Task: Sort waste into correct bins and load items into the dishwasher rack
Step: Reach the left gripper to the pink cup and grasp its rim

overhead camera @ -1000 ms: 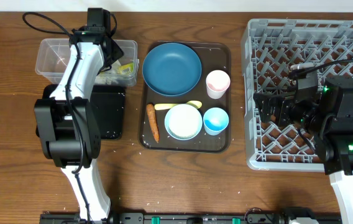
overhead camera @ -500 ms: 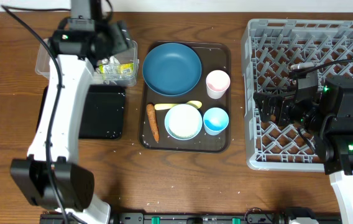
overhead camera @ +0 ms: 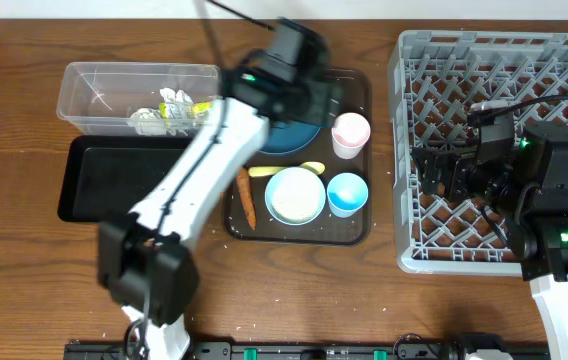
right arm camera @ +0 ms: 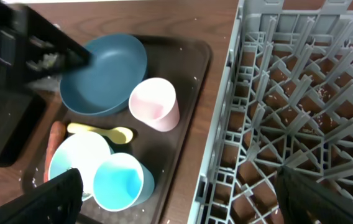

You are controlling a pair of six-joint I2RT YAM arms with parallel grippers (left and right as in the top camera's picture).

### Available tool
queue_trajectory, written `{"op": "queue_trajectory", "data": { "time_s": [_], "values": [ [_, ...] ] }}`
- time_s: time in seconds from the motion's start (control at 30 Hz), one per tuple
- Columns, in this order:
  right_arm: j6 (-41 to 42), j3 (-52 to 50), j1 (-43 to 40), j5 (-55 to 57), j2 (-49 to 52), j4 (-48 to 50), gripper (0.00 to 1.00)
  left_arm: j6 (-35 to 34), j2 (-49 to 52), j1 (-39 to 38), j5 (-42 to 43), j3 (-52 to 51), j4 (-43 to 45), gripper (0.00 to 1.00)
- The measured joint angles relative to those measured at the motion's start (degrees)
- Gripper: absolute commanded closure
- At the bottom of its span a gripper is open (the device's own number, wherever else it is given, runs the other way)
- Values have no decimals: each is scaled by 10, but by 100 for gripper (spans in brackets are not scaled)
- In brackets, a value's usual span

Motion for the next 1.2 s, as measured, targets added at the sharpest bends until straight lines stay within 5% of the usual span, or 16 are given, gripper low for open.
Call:
{"op": "queue_trajectory", "data": {
  "time_s": [0.3, 0.5, 0.73, 1.2],
  "values": [
    [0, 0, 0, 5, 0, -19, 3, 4, 87, -35, -1, 0, 12, 14],
    [0, 0, 0, 5, 0, -19, 3, 12, 105, -32, -2, -2, 15, 33],
    [0, 0, 0, 6, 0, -19, 3, 11, 106, -32, -3, -2, 21, 38],
    [0, 0, 0, 6, 0, -20, 4, -22, 139, -35, -3, -2, 36, 70]
  ]
}}
